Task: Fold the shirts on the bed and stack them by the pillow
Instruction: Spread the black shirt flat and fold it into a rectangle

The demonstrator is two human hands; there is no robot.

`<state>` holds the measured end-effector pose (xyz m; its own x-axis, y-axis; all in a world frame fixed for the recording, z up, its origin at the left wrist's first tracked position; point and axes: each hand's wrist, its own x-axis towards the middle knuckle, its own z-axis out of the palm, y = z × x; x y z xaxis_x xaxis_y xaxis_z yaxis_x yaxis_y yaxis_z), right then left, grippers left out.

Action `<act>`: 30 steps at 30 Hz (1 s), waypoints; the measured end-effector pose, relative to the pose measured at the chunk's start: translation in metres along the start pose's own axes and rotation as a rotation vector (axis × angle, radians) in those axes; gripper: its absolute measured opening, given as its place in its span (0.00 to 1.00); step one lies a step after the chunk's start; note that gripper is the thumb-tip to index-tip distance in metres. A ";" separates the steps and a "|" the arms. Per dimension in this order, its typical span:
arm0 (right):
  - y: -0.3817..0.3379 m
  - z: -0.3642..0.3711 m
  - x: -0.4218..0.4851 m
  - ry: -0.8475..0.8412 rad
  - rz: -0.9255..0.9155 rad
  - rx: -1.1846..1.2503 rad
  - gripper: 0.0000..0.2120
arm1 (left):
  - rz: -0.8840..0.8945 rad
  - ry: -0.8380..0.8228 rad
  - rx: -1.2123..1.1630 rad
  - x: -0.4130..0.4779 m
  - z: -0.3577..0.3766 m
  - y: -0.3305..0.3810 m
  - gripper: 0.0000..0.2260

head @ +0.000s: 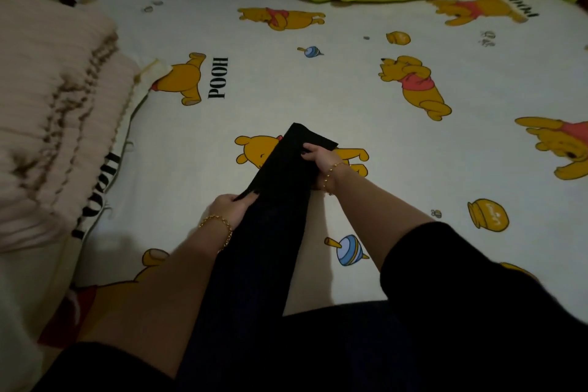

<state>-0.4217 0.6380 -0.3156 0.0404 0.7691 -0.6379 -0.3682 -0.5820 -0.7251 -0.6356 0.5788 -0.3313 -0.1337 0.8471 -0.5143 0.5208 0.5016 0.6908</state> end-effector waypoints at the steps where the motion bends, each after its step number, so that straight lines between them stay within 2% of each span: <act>1: -0.001 0.000 0.003 0.016 -0.006 -0.011 0.22 | 0.004 0.003 0.019 0.002 0.001 0.001 0.15; 4: -0.012 0.003 0.009 0.016 -0.051 0.047 0.24 | 0.072 0.080 0.057 0.014 -0.002 0.009 0.06; 8: -0.023 0.003 0.015 -0.007 -0.109 0.133 0.29 | 0.143 0.161 0.059 0.023 -0.012 0.020 0.04; 13: 0.001 -0.013 0.011 0.039 -0.090 0.100 0.29 | 0.081 0.141 0.007 0.014 -0.007 0.004 0.10; 19: 0.023 -0.018 -0.015 0.291 -0.146 -0.196 0.17 | 0.010 0.203 -0.006 -0.029 -0.020 -0.036 0.11; 22: 0.043 -0.017 -0.056 0.319 -0.169 -0.545 0.12 | -0.056 0.208 -0.046 -0.068 -0.034 -0.071 0.10; 27: 0.092 0.014 -0.139 0.124 -0.330 -0.936 0.11 | -0.137 0.224 0.021 -0.150 -0.066 -0.134 0.11; 30: 0.122 0.045 -0.175 -0.019 -0.409 -1.094 0.10 | -0.151 0.148 0.151 -0.187 -0.091 -0.170 0.13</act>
<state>-0.5152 0.4439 -0.2804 -0.0462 0.9505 -0.3073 0.6660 -0.1999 -0.7186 -0.7758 0.3512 -0.3066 -0.3355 0.7868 -0.5181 0.6044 0.6016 0.5222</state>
